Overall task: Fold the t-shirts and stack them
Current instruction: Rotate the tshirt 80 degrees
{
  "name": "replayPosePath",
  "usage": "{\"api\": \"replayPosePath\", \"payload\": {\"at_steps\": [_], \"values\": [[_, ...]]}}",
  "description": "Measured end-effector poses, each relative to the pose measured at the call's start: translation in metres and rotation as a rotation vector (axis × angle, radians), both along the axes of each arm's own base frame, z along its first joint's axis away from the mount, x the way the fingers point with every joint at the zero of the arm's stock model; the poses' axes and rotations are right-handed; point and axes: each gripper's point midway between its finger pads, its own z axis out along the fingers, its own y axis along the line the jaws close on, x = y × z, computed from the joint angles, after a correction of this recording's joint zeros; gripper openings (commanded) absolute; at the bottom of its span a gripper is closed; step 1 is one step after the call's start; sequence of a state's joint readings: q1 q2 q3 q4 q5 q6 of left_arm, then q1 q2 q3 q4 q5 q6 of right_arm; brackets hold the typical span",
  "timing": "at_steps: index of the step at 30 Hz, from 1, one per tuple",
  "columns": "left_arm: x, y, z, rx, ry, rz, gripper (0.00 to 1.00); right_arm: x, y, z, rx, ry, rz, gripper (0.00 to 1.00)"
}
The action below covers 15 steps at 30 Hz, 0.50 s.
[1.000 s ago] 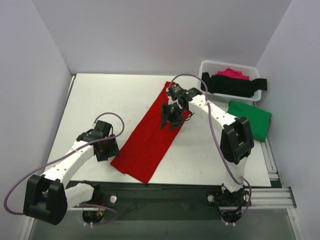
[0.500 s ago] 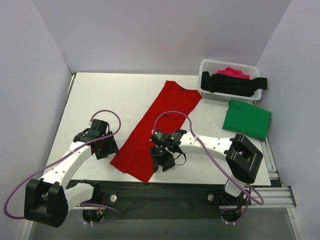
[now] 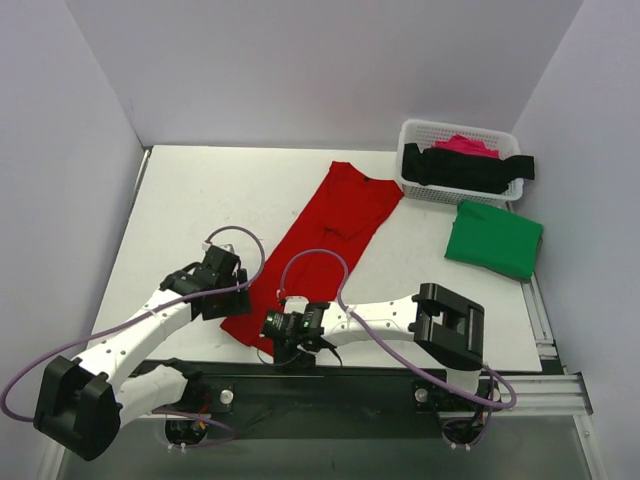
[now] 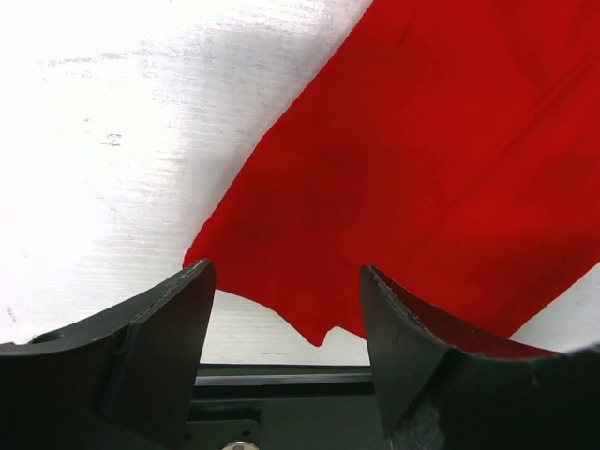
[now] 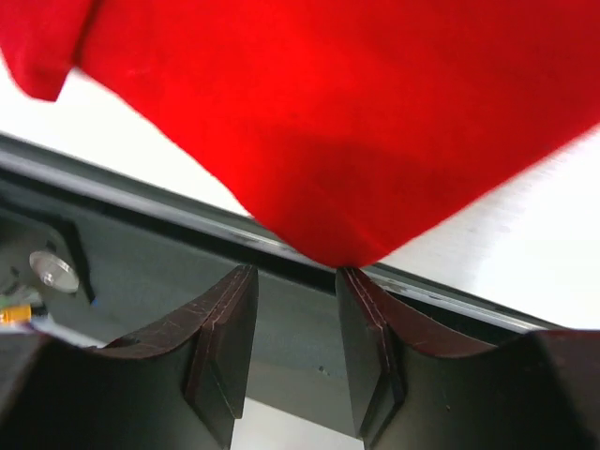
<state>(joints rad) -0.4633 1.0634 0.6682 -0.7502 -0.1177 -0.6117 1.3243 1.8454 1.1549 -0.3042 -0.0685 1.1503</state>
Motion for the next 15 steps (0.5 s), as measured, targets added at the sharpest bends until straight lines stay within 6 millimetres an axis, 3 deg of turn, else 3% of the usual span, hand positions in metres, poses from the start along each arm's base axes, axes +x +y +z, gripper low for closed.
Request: {"api": "replayPosePath", "payload": {"at_steps": [15], "values": [[-0.004,-0.006,0.0,0.058,-0.028,-0.078,0.76,0.007,-0.011,0.002,-0.079,-0.074,-0.153,0.38]]}}
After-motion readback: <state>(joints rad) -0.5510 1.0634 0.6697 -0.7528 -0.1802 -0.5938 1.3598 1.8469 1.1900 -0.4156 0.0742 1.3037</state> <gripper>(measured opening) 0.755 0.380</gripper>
